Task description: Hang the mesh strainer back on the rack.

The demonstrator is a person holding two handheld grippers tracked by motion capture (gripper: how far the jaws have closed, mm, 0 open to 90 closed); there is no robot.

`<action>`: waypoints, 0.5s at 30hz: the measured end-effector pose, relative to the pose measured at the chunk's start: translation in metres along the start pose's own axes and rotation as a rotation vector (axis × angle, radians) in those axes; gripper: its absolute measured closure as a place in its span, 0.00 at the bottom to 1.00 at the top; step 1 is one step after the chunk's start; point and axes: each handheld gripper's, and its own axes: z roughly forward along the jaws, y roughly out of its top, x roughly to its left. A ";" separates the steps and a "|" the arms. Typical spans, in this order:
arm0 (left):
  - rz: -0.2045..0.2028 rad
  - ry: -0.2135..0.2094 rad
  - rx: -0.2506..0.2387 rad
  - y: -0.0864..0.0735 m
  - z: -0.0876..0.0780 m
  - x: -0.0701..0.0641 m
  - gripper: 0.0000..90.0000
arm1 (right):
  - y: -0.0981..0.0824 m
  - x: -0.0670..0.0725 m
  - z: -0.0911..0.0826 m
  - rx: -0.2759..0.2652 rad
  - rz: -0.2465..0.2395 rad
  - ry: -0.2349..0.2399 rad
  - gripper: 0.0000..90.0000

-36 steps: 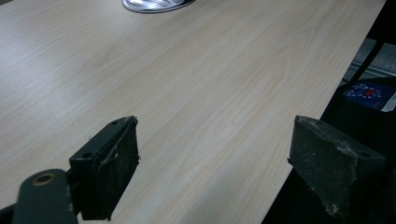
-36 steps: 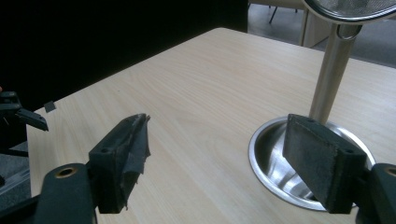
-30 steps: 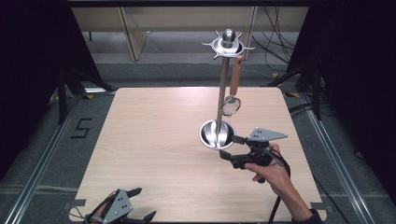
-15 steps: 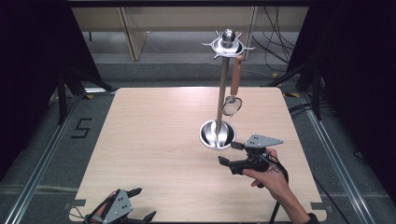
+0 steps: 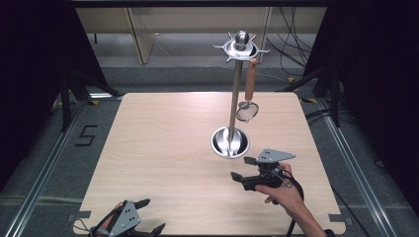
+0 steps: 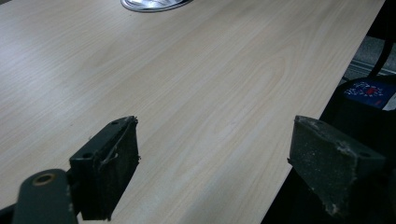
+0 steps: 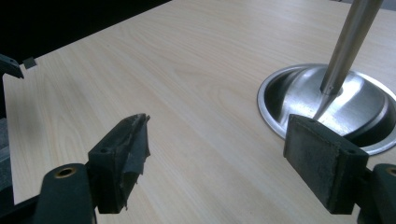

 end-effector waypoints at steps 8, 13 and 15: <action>0.010 0.010 -0.010 0.000 0.000 0.001 0.17 | -0.010 0.002 -0.001 0.036 0.029 0.002 0.26; 0.012 0.003 -0.003 0.000 0.000 0.001 0.17 | -0.016 0.000 -0.001 0.045 0.004 -0.020 0.27; 0.017 0.007 -0.005 0.000 0.000 0.001 0.17 | -0.017 0.000 -0.001 0.053 0.000 -0.019 0.27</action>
